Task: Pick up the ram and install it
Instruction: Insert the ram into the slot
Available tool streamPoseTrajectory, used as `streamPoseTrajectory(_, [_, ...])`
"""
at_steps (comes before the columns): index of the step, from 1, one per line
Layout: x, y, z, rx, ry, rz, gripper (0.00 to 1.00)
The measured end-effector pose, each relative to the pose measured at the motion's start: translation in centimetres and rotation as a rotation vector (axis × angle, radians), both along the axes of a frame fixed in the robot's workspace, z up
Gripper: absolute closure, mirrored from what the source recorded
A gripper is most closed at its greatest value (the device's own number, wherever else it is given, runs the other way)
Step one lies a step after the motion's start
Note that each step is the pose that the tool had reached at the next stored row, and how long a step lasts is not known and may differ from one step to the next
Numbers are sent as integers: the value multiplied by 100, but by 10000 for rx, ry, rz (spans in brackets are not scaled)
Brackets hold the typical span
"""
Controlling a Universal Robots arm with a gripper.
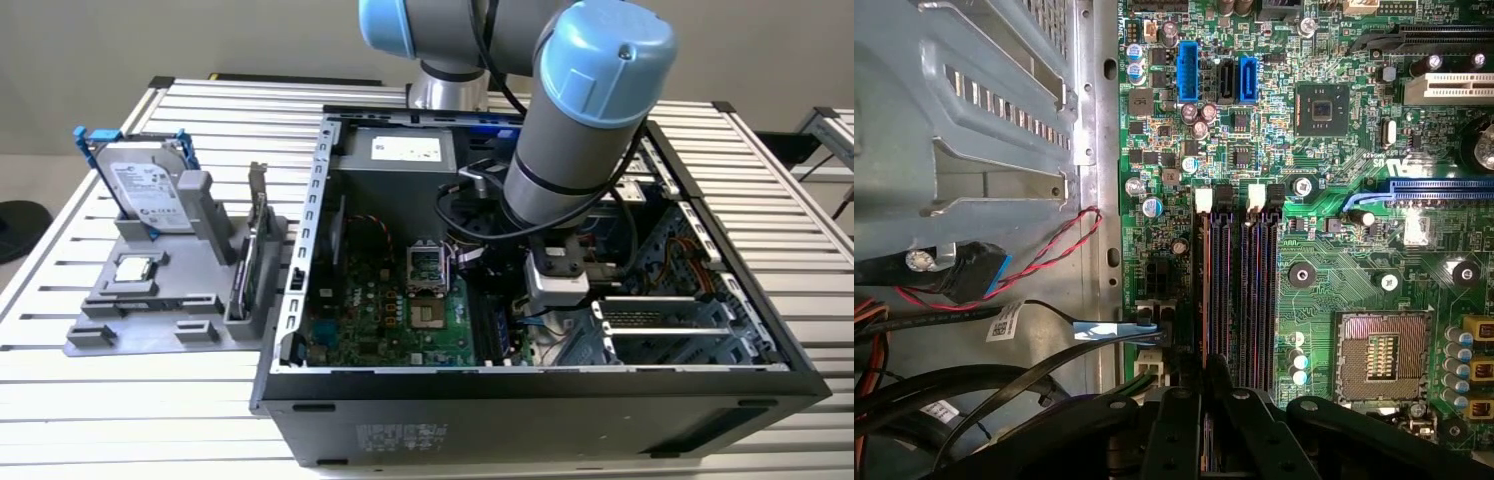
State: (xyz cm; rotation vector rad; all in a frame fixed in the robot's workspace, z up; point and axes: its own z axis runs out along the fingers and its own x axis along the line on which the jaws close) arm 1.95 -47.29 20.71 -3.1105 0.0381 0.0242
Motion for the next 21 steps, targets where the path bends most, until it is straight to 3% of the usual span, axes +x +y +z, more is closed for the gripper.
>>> streamPoseTrajectory(14, [1, -1, -3, -1, -6, 0, 100])
streamPoseTrajectory(15, [0, 0, -6, 7, -4, 0, 0])
streamPoseTrajectory(19, [0, 0, -3, 1, -1, 0, 0])
streamPoseTrajectory(21, [0, 0, 60, -2, -1, 0, 0])
